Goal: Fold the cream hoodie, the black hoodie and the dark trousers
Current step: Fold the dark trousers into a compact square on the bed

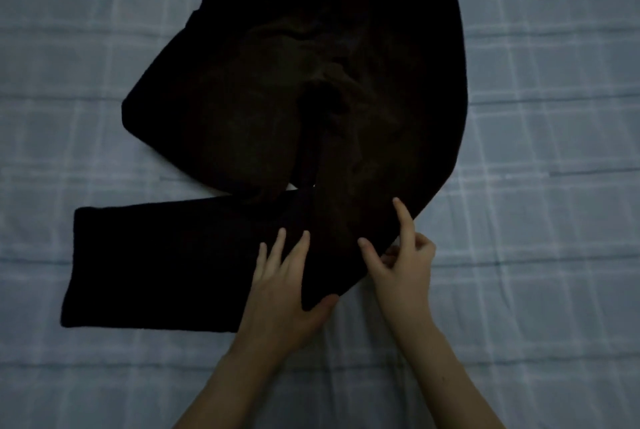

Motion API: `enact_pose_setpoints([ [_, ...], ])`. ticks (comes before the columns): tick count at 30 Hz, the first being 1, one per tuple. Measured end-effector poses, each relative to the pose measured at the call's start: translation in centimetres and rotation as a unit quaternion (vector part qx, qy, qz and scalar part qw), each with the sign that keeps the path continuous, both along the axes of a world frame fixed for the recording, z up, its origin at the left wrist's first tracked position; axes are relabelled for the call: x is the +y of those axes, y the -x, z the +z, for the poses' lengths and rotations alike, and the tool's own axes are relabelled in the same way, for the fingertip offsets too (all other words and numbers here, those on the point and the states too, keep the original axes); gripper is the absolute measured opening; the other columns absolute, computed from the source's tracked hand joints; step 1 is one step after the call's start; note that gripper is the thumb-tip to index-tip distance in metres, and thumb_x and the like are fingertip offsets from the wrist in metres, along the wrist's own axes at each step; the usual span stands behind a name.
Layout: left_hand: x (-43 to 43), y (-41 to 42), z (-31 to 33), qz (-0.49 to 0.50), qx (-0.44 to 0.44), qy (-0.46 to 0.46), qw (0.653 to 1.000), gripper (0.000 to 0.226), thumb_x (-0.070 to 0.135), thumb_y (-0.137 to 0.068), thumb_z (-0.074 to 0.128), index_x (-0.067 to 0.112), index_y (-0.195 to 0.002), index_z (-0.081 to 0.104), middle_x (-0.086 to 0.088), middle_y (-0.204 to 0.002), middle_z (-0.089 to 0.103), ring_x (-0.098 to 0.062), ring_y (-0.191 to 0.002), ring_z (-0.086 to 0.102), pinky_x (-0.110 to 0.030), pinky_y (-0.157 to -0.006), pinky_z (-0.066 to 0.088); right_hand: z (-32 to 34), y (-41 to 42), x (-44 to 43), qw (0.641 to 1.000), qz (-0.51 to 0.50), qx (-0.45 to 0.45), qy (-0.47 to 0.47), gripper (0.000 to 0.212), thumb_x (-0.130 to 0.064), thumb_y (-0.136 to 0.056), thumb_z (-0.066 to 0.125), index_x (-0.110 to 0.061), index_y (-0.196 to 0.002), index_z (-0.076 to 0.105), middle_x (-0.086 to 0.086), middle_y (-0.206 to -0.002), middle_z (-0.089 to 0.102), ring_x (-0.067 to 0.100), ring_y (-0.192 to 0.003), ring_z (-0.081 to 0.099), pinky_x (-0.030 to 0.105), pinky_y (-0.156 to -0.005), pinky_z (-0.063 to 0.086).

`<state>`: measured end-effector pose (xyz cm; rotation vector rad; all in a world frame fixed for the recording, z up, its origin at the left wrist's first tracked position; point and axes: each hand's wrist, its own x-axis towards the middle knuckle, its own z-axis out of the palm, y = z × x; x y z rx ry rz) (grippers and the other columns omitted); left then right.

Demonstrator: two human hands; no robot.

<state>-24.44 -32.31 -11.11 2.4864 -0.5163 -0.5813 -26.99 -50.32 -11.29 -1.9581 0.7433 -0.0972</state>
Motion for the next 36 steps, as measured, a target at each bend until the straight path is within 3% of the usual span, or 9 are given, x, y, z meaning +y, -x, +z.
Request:
enact_pose_setpoints([
  [3,-0.9,1.6,1.3,0.047,-0.004,0.099,0.994,0.042,0.045,-0.097,0.041,0.034,-0.138,0.046,0.016,-0.141,0.045,-0.030,-0.143,0.028,-0.054,-0.116,0.027,0.0,0.3,-0.2,0.999,0.025,-0.029,-0.002,0.068,-0.022,-0.089,0.073,-0.037,-0.148,0.041,0.003,-0.116,0.050,0.001,-0.081,0.057,0.007,-0.074,0.046],
  [5,-1.6,1.4,3.9,0.146,0.096,0.205,0.963,0.020,0.039,-0.095,0.049,0.043,-0.108,0.063,0.027,-0.120,0.063,-0.017,-0.130,0.051,-0.028,-0.109,0.041,0.7,0.5,-0.6,0.997,0.051,-0.059,0.007,0.058,-0.024,-0.090,0.071,-0.036,-0.142,0.049,-0.003,-0.112,0.050,0.006,-0.091,0.059,0.010,-0.081,0.048],
  [7,-1.5,0.7,6.4,0.194,0.168,0.304,0.917,0.022,0.020,-0.099,0.055,0.041,-0.101,0.063,0.036,-0.095,0.068,0.009,-0.103,0.062,-0.003,-0.085,0.042,2.6,1.0,-1.0,0.994,0.068,-0.079,-0.010,0.045,-0.033,-0.094,0.065,-0.041,-0.137,0.053,-0.009,-0.115,0.045,0.006,-0.095,0.058,0.014,-0.085,0.049],
  [11,-0.4,0.1,8.0,0.185,0.287,0.410,0.846,0.032,0.021,-0.093,0.049,0.027,-0.121,0.062,0.010,-0.118,0.070,-0.006,-0.114,0.063,-0.015,-0.088,0.048,4.3,1.9,-1.0,0.990,0.108,-0.090,0.004,0.039,-0.045,-0.097,0.044,-0.052,-0.135,0.044,-0.003,-0.126,0.038,-0.002,-0.099,0.052,0.006,-0.085,0.042],
  [16,0.5,1.1,6.0,0.190,0.327,0.387,0.841,0.036,0.012,-0.099,0.049,0.020,-0.134,0.051,-0.003,-0.112,0.073,-0.018,-0.107,0.068,-0.023,-0.083,0.055,2.0,2.9,1.1,0.993,0.114,-0.008,0.017,0.042,-0.043,-0.101,0.043,-0.055,-0.140,0.034,-0.002,-0.147,0.019,-0.004,-0.113,0.035,-0.006,-0.091,0.023],
  [22,0.8,3.9,4.7,0.145,0.273,0.370,0.876,0.093,0.000,-0.085,0.070,0.048,-0.147,0.019,0.015,-0.135,0.055,0.000,-0.123,0.055,-0.019,-0.094,0.050,0.9,3.9,3.0,0.996,0.083,-0.012,0.041,0.046,-0.035,-0.103,0.047,-0.041,-0.148,0.037,0.004,-0.157,0.013,0.018,-0.139,0.027,0.035,-0.117,0.030],
  [30,0.8,4.2,4.5,0.133,0.226,0.347,0.901,0.072,-0.003,-0.088,0.066,0.032,-0.146,0.041,0.021,-0.139,0.050,0.010,-0.128,0.045,-0.010,-0.099,0.041,1.0,4.8,2.8,0.997,0.075,-0.021,0.021,0.050,-0.031,-0.102,0.052,-0.037,-0.149,0.038,0.001,-0.159,0.018,0.017,-0.143,0.029,0.041,-0.117,0.034],
  [33,0.2,4.1,6.3,0.177,0.303,0.411,0.841,0.072,-0.011,-0.084,0.064,0.027,-0.143,0.046,0.012,-0.128,0.063,0.001,-0.120,0.058,-0.015,-0.090,0.049,2.4,5.2,2.1,0.996,0.068,-0.058,-0.002,0.042,-0.037,-0.102,0.048,-0.039,-0.144,0.043,0.001,-0.153,0.027,0.000,-0.133,0.037,0.019,-0.111,0.036],
  [36,-1.5,4.6,9.1,0.222,0.439,0.509,0.706,0.070,-0.004,-0.078,0.065,0.030,-0.138,0.053,0.001,-0.126,0.067,-0.014,-0.115,0.064,-0.027,-0.091,0.055,4.7,6.2,0.2,0.991,0.026,-0.129,-0.031,0.045,-0.044,-0.101,0.035,-0.040,-0.145,0.042,0.000,-0.148,0.037,-0.009,-0.131,0.038,0.018,-0.112,0.033],
])
